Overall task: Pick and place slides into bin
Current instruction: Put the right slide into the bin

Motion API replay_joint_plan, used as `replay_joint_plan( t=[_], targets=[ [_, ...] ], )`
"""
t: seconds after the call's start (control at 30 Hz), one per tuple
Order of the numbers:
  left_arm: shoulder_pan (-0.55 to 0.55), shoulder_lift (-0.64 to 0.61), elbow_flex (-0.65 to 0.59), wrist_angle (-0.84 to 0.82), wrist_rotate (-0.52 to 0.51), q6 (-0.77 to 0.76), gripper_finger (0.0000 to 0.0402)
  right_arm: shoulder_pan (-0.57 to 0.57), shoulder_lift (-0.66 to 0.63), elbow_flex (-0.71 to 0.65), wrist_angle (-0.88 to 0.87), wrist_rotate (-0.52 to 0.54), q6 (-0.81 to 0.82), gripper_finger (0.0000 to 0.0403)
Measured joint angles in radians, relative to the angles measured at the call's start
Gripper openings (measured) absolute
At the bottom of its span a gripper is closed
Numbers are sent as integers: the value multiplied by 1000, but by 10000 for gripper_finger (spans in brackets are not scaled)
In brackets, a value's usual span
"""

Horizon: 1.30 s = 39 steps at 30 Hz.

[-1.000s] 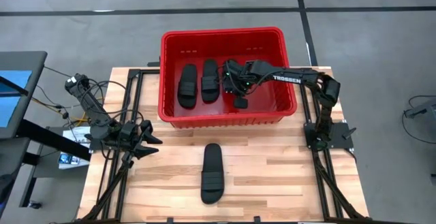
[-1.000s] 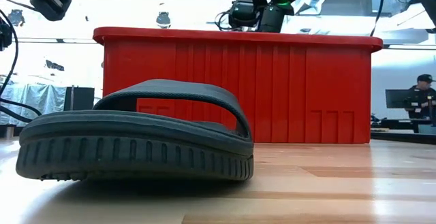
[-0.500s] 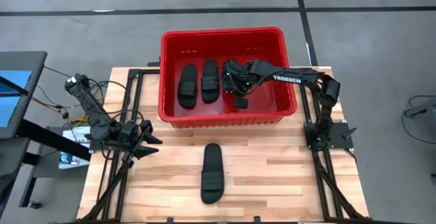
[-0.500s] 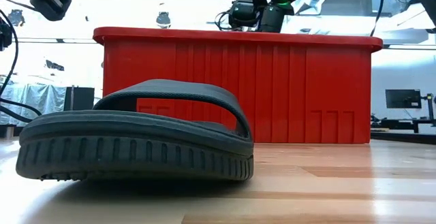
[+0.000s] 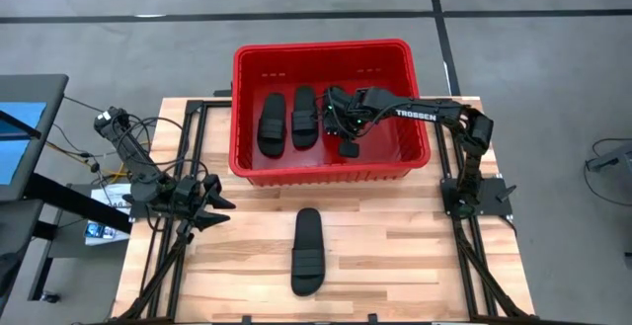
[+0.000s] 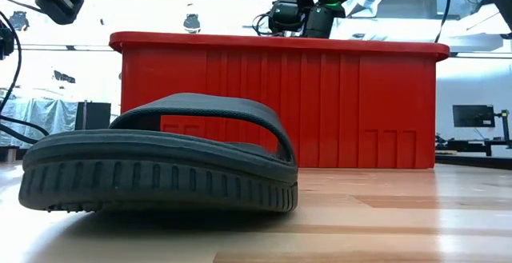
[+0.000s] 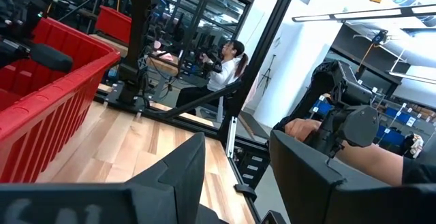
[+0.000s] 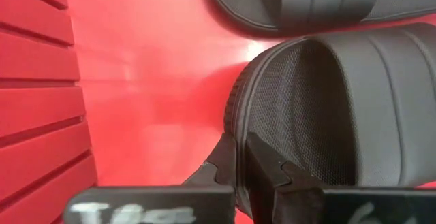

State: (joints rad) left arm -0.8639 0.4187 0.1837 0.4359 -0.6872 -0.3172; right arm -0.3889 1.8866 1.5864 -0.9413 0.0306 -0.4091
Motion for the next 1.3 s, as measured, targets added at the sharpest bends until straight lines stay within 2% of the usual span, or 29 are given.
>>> replay_joint_plan(
  t=[0.7, 1.03, 1.3],
  targets=[
    [0, 0, 0, 0, 0, 0, 156, 0, 0, 0, 0, -4, 8, 1],
    [0, 0, 0, 0, 0, 0, 156, 0, -1, 0, -1, -4, 23, 41],
    [0, 0, 0, 0, -1, 0, 156, 1, -1, 0, -24, -3, 43, 47]
  ],
)
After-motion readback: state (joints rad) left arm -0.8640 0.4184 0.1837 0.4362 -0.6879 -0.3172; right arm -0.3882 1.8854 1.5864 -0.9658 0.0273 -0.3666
